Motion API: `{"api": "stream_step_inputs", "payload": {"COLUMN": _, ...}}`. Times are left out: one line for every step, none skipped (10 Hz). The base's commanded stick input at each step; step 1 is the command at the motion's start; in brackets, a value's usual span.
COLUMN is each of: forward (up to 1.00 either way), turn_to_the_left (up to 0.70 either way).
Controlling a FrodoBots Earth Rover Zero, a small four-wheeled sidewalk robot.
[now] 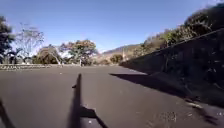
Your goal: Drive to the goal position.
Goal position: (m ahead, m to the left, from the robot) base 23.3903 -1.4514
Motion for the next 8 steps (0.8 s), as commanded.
{"api": "stream_step_inputs", "payload": {"forward": 1.0, "turn_to_the_left": 0.0}}
{"api": "stream_step_inputs", "payload": {"forward": 1.0, "turn_to_the_left": 0.0}}
{"api": "stream_step_inputs", "payload": {"forward": 1.0, "turn_to_the_left": 0.0}}
{"api": "stream_step_inputs", "payload": {"forward": 1.0, "turn_to_the_left": 0.0}}
{"api": "stream_step_inputs", "payload": {"forward": 1.0, "turn_to_the_left": 0.0}}
{"api": "stream_step_inputs", "payload": {"forward": 1.0, "turn_to_the_left": 0.0}}
{"api": "stream_step_inputs", "payload": {"forward": 1.0, "turn_to_the_left": 0.0}}
{"api": "stream_step_inputs", "payload": {"forward": 1.0, "turn_to_the_left": 0.0}}
